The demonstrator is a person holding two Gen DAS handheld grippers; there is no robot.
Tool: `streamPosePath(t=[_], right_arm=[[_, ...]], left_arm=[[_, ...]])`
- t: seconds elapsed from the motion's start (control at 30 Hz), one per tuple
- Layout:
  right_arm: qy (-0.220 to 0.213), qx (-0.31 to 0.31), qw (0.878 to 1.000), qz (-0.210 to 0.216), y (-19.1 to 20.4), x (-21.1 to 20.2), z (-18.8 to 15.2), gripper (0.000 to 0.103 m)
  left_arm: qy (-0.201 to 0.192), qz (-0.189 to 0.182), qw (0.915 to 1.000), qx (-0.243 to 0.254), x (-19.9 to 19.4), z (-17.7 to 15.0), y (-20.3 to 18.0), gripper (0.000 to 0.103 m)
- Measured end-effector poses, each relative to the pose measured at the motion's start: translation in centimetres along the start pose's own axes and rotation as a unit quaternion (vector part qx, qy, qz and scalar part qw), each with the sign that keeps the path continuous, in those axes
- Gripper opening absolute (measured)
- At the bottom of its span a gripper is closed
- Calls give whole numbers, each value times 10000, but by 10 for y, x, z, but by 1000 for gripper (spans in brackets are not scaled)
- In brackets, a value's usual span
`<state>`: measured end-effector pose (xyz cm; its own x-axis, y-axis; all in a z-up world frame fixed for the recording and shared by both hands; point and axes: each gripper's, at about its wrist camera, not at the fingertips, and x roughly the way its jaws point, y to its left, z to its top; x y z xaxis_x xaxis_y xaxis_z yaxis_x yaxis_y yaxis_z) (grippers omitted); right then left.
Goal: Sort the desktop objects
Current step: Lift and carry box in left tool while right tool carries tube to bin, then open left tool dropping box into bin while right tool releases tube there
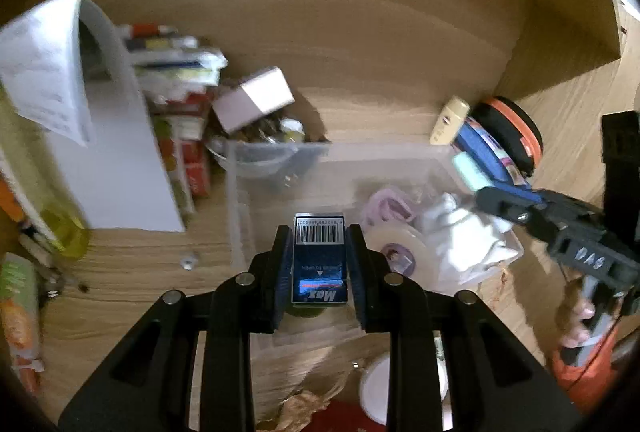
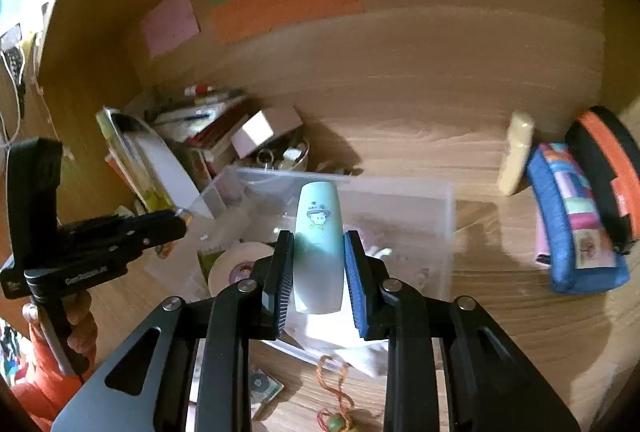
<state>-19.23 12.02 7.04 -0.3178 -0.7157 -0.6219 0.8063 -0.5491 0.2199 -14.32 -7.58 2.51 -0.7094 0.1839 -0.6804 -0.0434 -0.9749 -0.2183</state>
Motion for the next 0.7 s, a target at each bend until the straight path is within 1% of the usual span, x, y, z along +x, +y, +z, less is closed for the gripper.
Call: streamPosePath(t=[0.23,0.3,0.43,0.7], right_arm=[[396,-40,9992,-8,-2,29,-10,23],[411,-86,9991,-62,-2,33,-11,23],[395,-162,9990,-136,0,34,-13,23],[409,-275,9984,-263,3,36,-12,23]], left_arm=[[201,-98,9997,-16,20,-3,0,27],[217,-39,9998,15,23,-3,0,27],[300,-77,9995,42,30,-5,0,27],[233,-49,9997,109,29,-5,-1,27]])
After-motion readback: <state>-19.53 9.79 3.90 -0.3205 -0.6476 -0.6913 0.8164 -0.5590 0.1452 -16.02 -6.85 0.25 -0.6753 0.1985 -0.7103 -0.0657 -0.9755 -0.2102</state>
